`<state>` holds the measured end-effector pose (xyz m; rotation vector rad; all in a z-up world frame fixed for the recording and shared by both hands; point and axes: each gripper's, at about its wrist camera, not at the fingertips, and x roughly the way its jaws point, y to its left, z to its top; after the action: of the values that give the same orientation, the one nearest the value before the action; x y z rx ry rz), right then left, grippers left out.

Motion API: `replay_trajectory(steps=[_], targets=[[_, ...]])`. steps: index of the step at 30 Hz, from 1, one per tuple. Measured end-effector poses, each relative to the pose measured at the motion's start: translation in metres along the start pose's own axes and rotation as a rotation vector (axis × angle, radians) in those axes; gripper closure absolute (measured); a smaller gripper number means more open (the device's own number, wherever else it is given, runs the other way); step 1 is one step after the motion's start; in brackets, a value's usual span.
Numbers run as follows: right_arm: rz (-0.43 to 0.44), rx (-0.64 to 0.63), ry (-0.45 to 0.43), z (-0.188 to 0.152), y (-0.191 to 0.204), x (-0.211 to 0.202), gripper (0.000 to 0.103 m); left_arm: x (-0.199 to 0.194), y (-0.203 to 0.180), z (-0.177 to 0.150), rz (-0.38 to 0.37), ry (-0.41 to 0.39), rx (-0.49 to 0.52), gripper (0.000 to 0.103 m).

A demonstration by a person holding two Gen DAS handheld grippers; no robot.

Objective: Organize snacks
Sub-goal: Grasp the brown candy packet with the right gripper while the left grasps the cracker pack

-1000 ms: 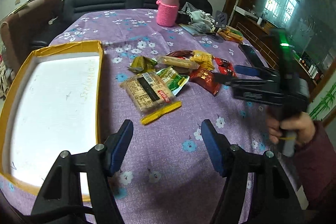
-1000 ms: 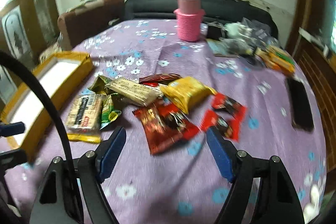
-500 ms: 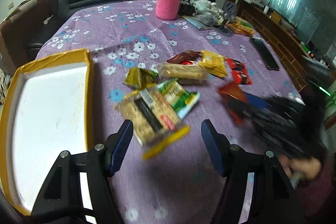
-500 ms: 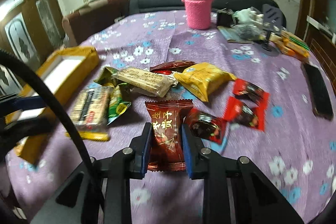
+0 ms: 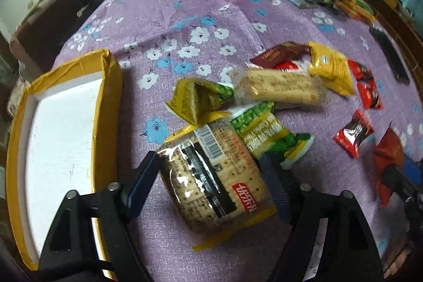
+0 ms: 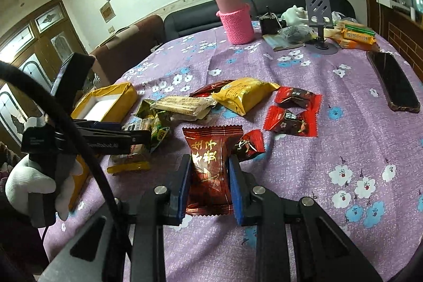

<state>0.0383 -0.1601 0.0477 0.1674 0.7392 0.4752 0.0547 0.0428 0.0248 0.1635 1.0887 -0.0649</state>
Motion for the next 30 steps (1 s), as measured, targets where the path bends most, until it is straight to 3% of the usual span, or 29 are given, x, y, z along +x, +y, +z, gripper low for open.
replay_trajectory(steps=[2, 3, 4, 5, 6, 7, 14, 17, 19, 21, 26, 30], targets=[[0.001, -0.002, -0.002, -0.002, 0.0, -0.002, 0.077, -0.002, -0.007, -0.005, 0.027, -0.014, 0.026, 0.025], [0.002, 0.001, -0.004, -0.002, -0.001, -0.002, 0.077, -0.006, -0.011, -0.009, 0.031, -0.03, 0.044, 0.034], [0.004, 0.005, -0.006, -0.002, -0.001, -0.003, 0.077, -0.01, -0.014, -0.009, 0.031, -0.041, 0.062, 0.051], [0.006, 0.01, -0.01, -0.002, -0.002, -0.004, 0.077, -0.015, -0.019, -0.012, 0.027, -0.056, 0.08, 0.06], [0.005, 0.012, -0.013, -0.002, -0.002, -0.005, 0.077, -0.019, -0.022, -0.013, 0.01, -0.064, 0.087, 0.086], [0.0, 0.013, -0.016, -0.002, -0.002, -0.006, 0.077, -0.022, -0.024, -0.013, -0.018, -0.063, 0.083, 0.098], [-0.023, 0.031, -0.033, -0.004, -0.004, -0.008, 0.077, -0.044, -0.015, -0.024, -0.161, -0.1, 0.013, 0.098], [-0.016, 0.058, -0.037, -0.004, -0.009, -0.008, 0.077, -0.047, 0.006, -0.024, -0.187, -0.109, -0.076, 0.083], [-0.016, 0.077, -0.037, -0.004, -0.012, -0.008, 0.077, -0.047, 0.016, -0.024, -0.175, -0.119, -0.107, 0.057], [-0.018, 0.091, -0.035, -0.005, -0.015, -0.007, 0.077, -0.043, 0.022, -0.023, -0.147, -0.119, -0.116, 0.045], [0.0, 0.113, -0.027, -0.005, -0.02, -0.006, 0.077, -0.028, 0.015, -0.017, -0.118, -0.078, -0.07, 0.035], [0.009, 0.115, -0.03, -0.004, -0.019, -0.007, 0.076, -0.014, 0.003, -0.011, -0.053, -0.05, -0.015, 0.027]])
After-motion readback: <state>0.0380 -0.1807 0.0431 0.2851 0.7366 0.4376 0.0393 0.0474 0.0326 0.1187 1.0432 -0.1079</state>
